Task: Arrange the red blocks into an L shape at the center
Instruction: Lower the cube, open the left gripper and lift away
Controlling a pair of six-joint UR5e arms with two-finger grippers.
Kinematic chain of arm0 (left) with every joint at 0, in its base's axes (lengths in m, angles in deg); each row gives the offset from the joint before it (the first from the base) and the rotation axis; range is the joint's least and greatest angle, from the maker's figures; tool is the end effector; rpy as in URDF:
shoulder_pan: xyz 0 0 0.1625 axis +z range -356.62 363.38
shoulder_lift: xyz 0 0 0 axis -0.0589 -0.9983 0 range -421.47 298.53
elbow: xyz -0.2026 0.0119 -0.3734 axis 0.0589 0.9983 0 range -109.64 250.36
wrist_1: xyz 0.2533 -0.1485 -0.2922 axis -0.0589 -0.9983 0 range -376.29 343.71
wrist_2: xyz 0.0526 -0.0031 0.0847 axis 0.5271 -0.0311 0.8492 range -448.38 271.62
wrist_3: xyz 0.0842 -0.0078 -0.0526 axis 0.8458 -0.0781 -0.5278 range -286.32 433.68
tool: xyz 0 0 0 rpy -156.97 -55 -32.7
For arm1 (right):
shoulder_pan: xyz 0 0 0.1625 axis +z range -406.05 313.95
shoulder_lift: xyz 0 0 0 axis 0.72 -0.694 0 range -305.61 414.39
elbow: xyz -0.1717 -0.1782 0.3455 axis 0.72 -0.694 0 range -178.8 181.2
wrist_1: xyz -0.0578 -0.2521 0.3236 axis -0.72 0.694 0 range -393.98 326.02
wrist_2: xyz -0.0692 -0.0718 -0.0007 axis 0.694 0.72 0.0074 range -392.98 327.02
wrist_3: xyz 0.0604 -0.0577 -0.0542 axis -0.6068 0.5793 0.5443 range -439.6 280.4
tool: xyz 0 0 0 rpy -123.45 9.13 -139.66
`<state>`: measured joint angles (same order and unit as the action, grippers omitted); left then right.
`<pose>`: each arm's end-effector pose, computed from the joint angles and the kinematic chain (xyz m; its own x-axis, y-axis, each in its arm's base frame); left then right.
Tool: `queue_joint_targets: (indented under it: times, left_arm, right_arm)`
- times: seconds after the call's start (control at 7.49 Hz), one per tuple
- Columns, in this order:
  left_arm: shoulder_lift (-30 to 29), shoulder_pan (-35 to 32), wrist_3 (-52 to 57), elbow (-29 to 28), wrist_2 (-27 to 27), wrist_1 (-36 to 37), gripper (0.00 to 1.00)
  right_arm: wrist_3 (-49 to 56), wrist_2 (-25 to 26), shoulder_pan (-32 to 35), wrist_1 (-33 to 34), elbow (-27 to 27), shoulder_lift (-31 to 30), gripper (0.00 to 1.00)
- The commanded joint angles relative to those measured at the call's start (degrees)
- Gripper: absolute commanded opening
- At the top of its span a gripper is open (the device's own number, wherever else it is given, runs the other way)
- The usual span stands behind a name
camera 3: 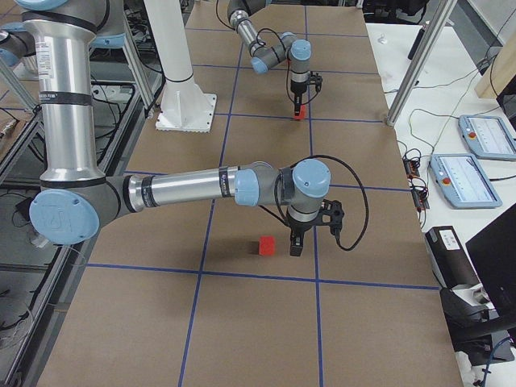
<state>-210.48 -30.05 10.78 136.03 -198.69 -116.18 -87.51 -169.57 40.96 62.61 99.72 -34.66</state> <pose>0.6328 -0.5360 0.1548 0.6722 0.0683 -0.7372 0.0082 0.9950 0.0996 0.0351 -0.4995 0.5863 0.6850 0.0658 0.7255 -0.0427 0.9978 -0.0501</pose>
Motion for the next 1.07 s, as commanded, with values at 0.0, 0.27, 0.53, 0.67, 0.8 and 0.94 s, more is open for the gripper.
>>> queue_joint_targets:
  times: [0.0,0.27,0.53,0.67,0.8,0.94]
  left_arm:
    - [0.29,0.29,-0.03,-0.1,0.0,0.05,0.86]
    - [0.38,0.38,-0.55,0.34,0.0,0.31,0.99]
    - [0.39,-1.97,-0.38,3.84,-0.26,0.84,0.99]
    - [1.43,-4.78,-0.21,7.6,-2.09,3.45,0.99]
    - [2.83,-7.76,0.05,12.51,-4.28,8.0,0.99]
    - [4.85,-10.84,0.49,16.65,-6.13,11.01,0.99]
  right_arm:
    - [0.0,0.01,0.0,0.0,-0.61,0.11,0.99]
    - [0.0,0.01,0.0,0.0,-0.53,0.46,0.99]
    - [0.08,0.27,0.0,0.0,0.61,1.68,0.99]
    - [0.09,2.54,0.09,0.09,2.88,4.22,0.99]
    - [-0.18,2.82,-0.69,0.0,3.25,5.29,0.99]
    - [-0.44,2.74,-1.05,0.0,3.25,4.69,0.99]
